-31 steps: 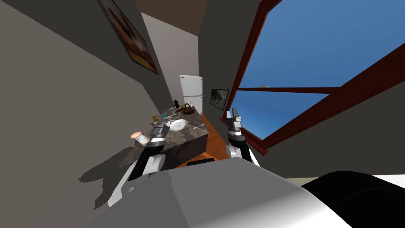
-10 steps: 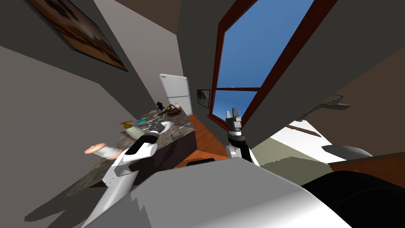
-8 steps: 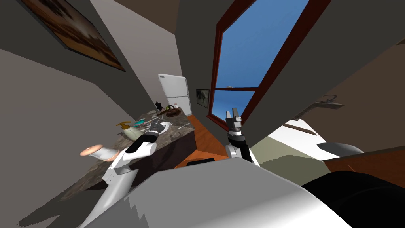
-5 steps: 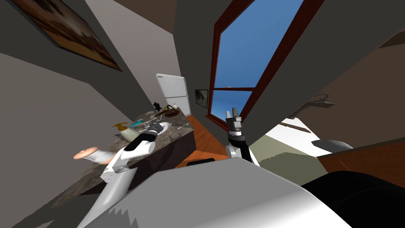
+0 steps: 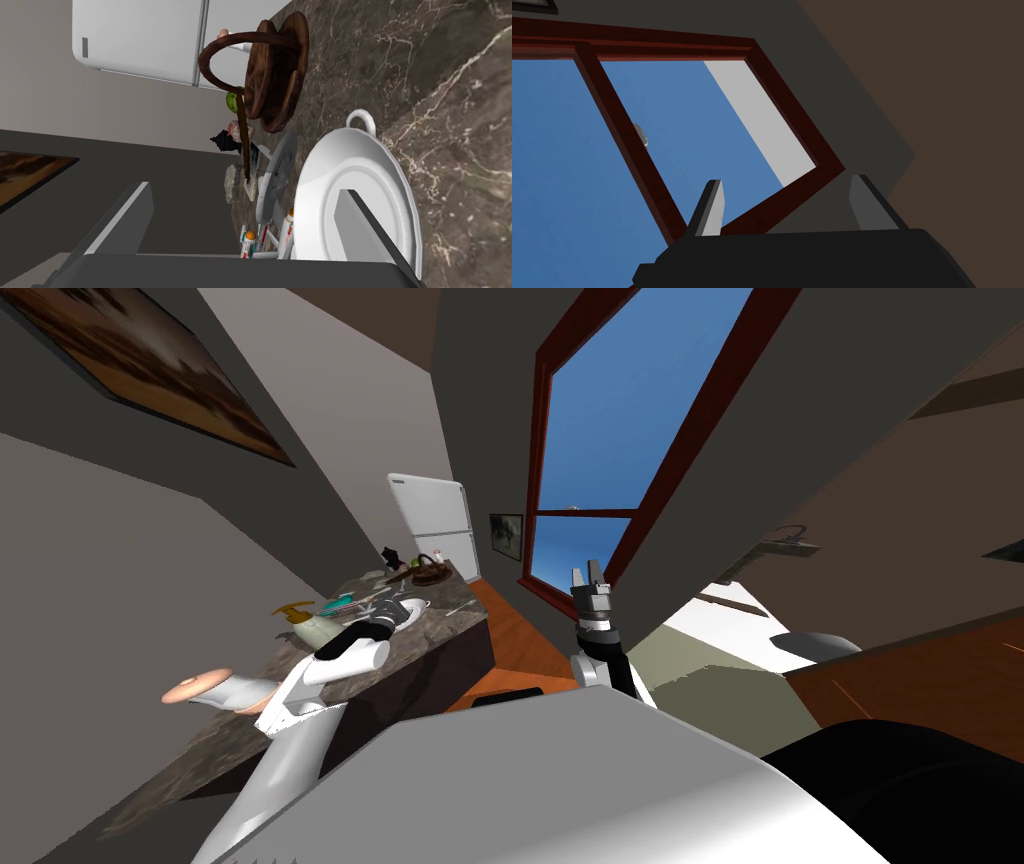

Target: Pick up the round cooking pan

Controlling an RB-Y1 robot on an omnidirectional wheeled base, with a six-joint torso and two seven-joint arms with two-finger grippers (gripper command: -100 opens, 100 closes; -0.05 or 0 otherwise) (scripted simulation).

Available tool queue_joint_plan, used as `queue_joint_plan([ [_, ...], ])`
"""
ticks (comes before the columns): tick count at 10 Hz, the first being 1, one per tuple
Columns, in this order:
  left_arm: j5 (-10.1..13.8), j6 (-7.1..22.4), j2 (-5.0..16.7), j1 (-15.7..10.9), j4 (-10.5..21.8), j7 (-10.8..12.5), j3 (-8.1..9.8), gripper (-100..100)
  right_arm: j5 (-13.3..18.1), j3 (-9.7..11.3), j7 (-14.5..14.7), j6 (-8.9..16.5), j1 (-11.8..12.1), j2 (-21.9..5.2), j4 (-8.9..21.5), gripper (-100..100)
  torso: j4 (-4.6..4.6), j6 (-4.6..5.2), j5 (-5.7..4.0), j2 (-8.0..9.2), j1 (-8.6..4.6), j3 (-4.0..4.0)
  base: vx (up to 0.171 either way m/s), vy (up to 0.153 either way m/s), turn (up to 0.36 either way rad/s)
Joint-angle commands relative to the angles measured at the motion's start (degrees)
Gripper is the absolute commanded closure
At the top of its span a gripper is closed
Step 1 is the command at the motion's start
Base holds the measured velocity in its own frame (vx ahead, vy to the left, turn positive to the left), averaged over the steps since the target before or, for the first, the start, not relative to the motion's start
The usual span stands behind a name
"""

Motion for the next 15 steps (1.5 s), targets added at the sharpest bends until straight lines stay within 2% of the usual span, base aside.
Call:
queue_joint_plan([
  [1, 0.3, 2.9, 0.3, -0.9, 0.9, 0.3, 1.02, -100, 0.0, 0.0, 0.0, 0.0, 0.0, 0.0, 0.0, 0, 0.0, 0.0, 0.0, 0.0, 0.0, 0.0, -0.001, 0.015, -0.078],
  [4, 0.4, 6.6, 0.5, -1.8, 1.9, 0.4, 1.84, -100, 0.0, 0.0, 0.0, 0.0, 0.0, 0.0, 0.0, 0, 0.0, 0.0, 0.01, 0.0, 0.04, 0.0, 0.0, 0.02, -0.035],
  [5, 0.4, 8.8, 0.6, -2.6, 2.9, 0.4, 2.61, -100, 0.0, 0.0, 0.0, 0.0, 0.0, 0.0, 0.0, 0, 0.0, -0.01, 0.01, 0.0, 0.03, 0.0, 0.005, 0.024, -0.053],
  [6, 0.4, 9.3, 0.6, -2.6, 2.9, 0.4, 2.61, -100, 0.0, 0.0, 0.0, 0.0, 0.0, 0.0, 0.0, 0, 0.0, 0.01, 0.01, -0.02, 0.04, -0.01, 0.004, 0.024, -0.034],
  [7, 0.5, 11.7, 0.7, -3.4, 3.8, 0.4, 3.35, -100, 0.0, 0.0, 0.0, 0.0, 0.0, 0.0, 0.0, 0, 0.0, -0.01, 0.01, -0.01, 0.04, -0.01, 0.006, 0.032, -0.054],
  [8, 0.5, 11.9, 0.7, -3.4, 3.8, 0.4, 3.35, -100, 0.0, 0.0, 0.0, 0.0, 0.0, 0.0, 0.0, 0, -0.01, 0.0, 0.02, -0.02, 0.07, -0.01, 0.005, 0.029, -0.024],
  [9, 0.5, 14.1, 0.7, -4.2, 4.7, 0.4, 4.05, -100, 0.0, 0.0, 0.0, 0.0, 0.0, 0.0, 0.0, 0, 0.0, -0.01, 0.01, -0.02, 0.06, -0.01, 0.004, 0.034, -0.042],
  [10, 0.5, 14.4, 0.7, -4.2, 4.7, 0.4, 4.05, -100, 0.0, 0.0, 0.0, 0.0, 0.0, 0.0, 0.0, 0, 0.0, -0.01, 0.02, -0.01, 0.08, -0.01, 0.005, 0.03, -0.025],
  [11, 0.5, 16.8, 0.8, -4.9, 5.6, 0.3, 4.71, -100, 0.0, 0.0, 0.0, 0.0, 0.0, 0.0, 0.0, 0, 0.0, -0.01, 0.02, -0.01, 0.06, -0.01, 0.002, 0.035, -0.034],
  [14, 0.5, 21.1, 0.7, -6.0, 7.4, 0.1, 5.87, -100, 0.0, 0.0, 0.0, 0.0, 0.0, 0.0, 0.0, 0, -0.01, -0.01, 0.03, -0.02, 0.09, -0.01, 0.005, 0.04, -0.041],
  [15, 0.5, 21.4, 0.7, -6.0, 7.4, 0.1, 5.87, -100, 0.0, 0.0, 0.0, 0.0, 0.0, 0.0, 0.0, 0, -0.01, -0.01, 0.02, -0.02, 0.07, -0.01, 0.007, 0.023, -0.018],
])
